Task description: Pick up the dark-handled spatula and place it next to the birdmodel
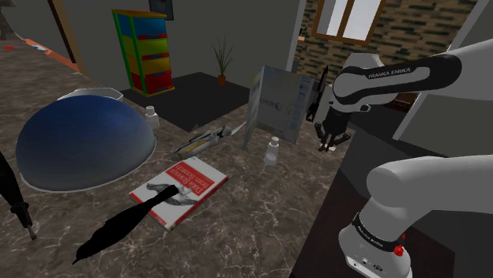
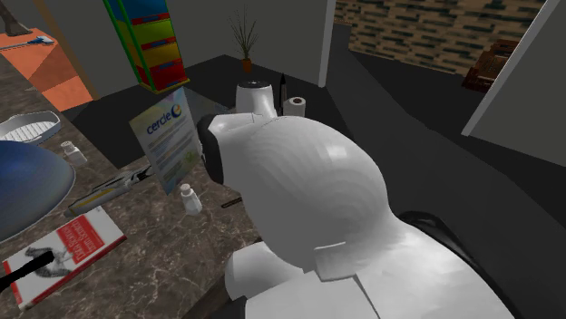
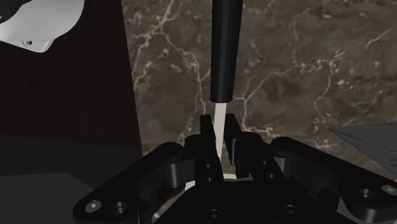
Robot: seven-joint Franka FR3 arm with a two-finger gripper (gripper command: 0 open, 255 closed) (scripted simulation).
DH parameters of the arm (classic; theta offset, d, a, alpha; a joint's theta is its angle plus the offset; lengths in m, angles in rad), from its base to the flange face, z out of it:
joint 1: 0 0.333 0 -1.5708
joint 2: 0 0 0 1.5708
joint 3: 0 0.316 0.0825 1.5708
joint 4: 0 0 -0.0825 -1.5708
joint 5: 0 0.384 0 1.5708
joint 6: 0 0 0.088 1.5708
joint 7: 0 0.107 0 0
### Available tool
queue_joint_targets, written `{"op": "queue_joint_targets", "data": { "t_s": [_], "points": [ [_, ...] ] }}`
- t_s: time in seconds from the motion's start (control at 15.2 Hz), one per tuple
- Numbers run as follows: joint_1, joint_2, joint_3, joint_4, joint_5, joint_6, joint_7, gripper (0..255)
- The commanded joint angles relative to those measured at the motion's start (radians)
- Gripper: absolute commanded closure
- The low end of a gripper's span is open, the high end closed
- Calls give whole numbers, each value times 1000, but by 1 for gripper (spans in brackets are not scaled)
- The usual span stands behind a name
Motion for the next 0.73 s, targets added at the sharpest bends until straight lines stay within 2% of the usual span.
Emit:
{"op": "queue_joint_targets", "data": {
  "t_s": [0.0,0.66],
  "points": [
    [-2,-13,-2,21,-3,-35,1,255],
    [-6,-51,-11,137,-15,-188,9,255]
  ]
}}
